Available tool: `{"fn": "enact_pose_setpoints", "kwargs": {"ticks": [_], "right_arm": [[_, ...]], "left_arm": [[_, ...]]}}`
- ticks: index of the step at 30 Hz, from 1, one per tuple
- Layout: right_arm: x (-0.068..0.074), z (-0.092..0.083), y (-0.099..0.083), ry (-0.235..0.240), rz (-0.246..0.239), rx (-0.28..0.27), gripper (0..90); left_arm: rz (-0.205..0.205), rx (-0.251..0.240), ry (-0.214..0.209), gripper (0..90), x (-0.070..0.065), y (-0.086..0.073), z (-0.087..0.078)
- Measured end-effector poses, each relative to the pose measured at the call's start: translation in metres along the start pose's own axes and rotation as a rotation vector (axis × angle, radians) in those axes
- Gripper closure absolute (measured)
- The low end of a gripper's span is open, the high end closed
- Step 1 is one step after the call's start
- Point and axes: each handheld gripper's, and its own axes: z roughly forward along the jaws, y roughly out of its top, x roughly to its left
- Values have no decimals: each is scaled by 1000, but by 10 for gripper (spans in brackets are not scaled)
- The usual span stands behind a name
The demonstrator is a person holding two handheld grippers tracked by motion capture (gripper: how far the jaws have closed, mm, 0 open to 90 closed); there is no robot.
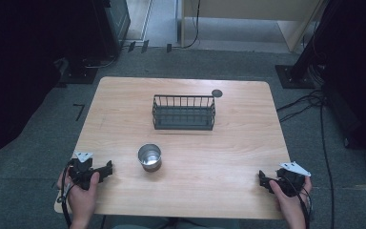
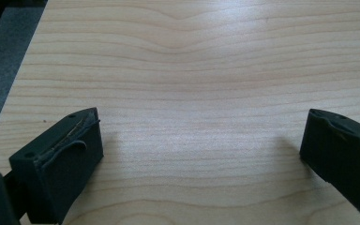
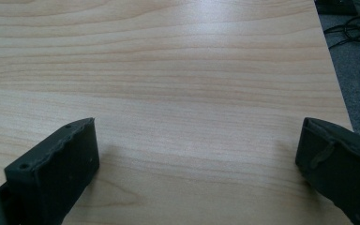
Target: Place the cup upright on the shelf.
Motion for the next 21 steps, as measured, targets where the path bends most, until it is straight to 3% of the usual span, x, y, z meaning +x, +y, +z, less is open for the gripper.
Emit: {"fn": "enact_pose_setpoints", "kwargs": {"ticks": [4,14,21], "right_arm": [[2,-1,1,-13,13,12,0],[15,-4,15,35,14,-1,0],[38,-8,34,62,-24,-18,0]], "left_arm": [[0,0,0,0,0,0,0],[0,0,0,0,0,0,0],[0,2,0,0,0,0,0]]}}
